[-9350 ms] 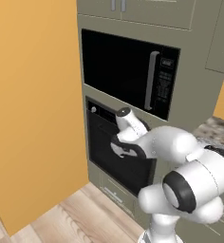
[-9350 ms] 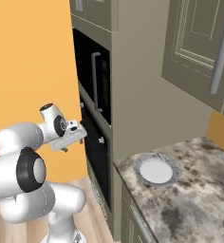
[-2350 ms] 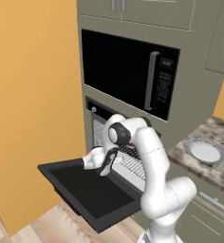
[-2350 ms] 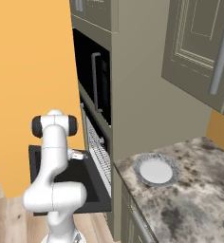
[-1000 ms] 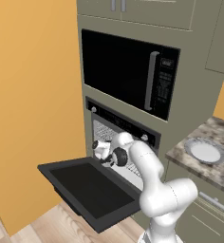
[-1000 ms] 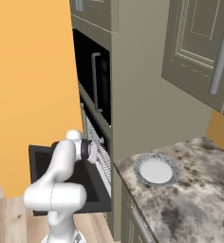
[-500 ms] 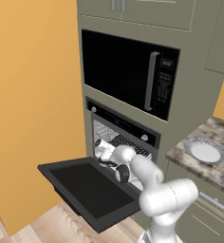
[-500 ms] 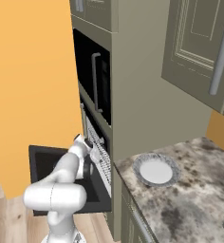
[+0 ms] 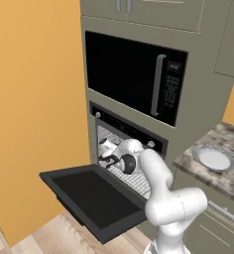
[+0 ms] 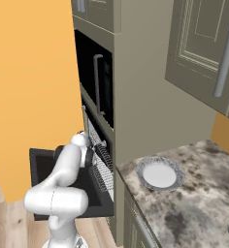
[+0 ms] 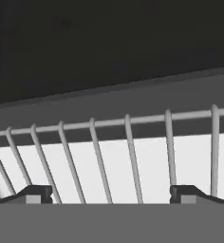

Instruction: Take the baked cake out of the oven and place it on the plate for cooling. Then close the oven door.

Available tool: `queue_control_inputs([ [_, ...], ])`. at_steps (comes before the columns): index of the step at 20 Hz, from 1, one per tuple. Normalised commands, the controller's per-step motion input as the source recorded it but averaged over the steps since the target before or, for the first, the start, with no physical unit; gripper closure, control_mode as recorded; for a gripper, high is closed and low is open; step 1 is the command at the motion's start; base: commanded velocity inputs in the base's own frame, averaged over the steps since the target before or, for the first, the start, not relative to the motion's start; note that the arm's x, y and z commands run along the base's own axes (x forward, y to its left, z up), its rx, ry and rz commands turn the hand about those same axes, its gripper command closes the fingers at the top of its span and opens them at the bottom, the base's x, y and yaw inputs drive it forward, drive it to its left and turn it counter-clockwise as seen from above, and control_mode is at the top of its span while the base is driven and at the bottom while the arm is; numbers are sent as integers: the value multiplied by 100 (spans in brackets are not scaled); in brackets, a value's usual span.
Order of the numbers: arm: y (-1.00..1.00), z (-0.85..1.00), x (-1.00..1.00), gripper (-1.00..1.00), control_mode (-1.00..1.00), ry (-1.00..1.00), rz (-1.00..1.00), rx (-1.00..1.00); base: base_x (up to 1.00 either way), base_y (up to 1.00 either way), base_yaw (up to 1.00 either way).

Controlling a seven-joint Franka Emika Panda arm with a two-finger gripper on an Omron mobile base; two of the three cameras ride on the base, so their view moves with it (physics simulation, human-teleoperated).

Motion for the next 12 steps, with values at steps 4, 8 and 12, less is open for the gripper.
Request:
queue_control_inputs([
  [4, 100, -99, -100, -100, -100, 15, 10, 3, 0, 0, 0],
  [8, 100, -90, -100, -100, -100, 12, 7, 0, 0, 0, 0],
  [12, 100, -63, -100, -100, -100, 13, 4, 0, 0, 0, 0],
])
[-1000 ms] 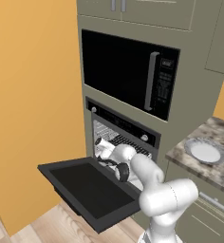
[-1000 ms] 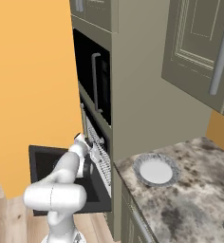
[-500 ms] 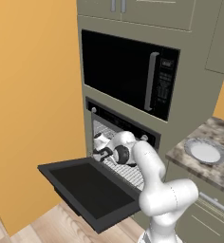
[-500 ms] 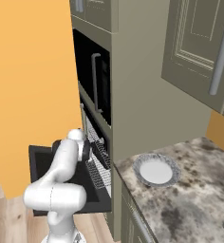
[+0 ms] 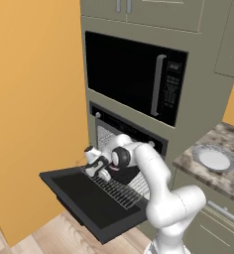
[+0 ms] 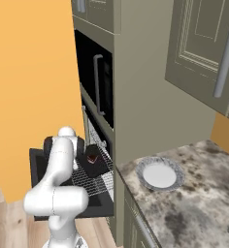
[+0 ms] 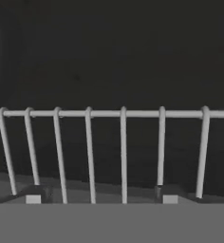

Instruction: Take the baked cake out of the oven and place it on the plate for cooling. Then close the oven door.

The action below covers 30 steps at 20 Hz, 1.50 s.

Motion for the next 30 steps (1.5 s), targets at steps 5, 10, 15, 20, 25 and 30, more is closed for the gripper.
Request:
queue_control_inputs([
  [5, 74, 32, -69, -100, -100, 9, 2, 1, 0, 0, 0],
  [10, 28, 93, -23, -100, -100, -14, -3, -1, 0, 0, 0],
  [15, 6, 27, 31, -100, -100, -28, -27, -9, 0, 0, 0],
  [20, 0, 18, 41, -100, -100, -17, -30, 0, 0, 0, 0],
  [25, -1, 3, 28, -100, -100, -29, -21, -3, 0, 0, 0],
  [30, -31, -32, 4, -100, -100, -5, -17, -5, 0, 0, 0],
])
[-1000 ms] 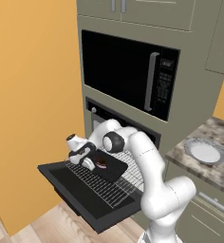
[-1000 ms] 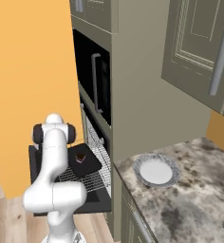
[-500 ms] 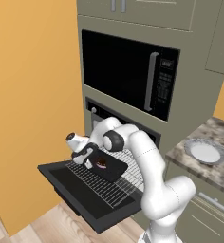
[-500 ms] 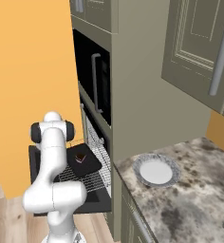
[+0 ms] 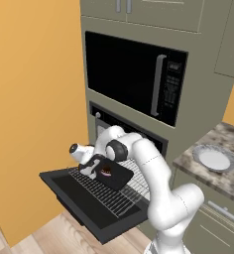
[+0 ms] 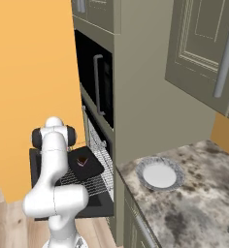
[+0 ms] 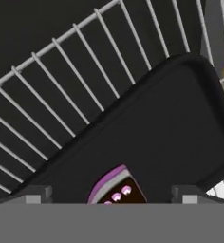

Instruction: Take the baked cake out of the oven and place it on the plate for cooling. Then close the oven door.

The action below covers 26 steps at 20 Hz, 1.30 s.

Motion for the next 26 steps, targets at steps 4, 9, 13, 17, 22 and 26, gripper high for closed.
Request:
queue_control_inputs([
  [4, -53, 4, 12, -100, -100, 9, -24, 0, 0, 0, 0],
  [9, -23, -14, 32, -100, -100, 3, -18, 0, 0, 0, 0],
  [13, 0, -23, 35, -100, -100, 0, -9, 0, 0, 0, 0],
  [17, 0, -22, 25, -100, -100, 0, -8, 0, 0, 0, 0],
  [22, -6, -20, 9, -100, -100, 3, -6, 0, 0, 0, 0],
  [26, -23, -11, 0, -100, -100, 8, -3, 0, 0, 0, 0],
])
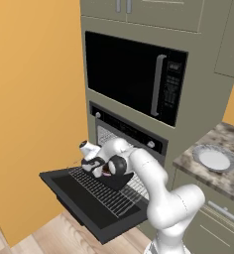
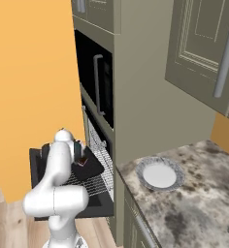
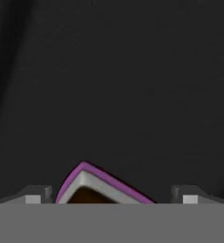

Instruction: Take the baked cake out of the oven and place it on the plate for cooling. Then close the oven door.

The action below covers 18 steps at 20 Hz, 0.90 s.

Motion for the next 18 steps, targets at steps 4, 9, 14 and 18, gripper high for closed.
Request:
queue_control_inputs([
  [4, -29, -15, 0, -100, -100, 11, 0, 0, 0, 0, 0],
  [9, -14, -22, 0, 100, -100, 9, 0, 0, 0, 0, 0],
  [14, 0, -7, -3, 100, -100, 5, 0, 0, 0, 0, 0],
  [18, 0, 46, -60, 100, -100, -6, 0, 0, 0, 0, 0],
])
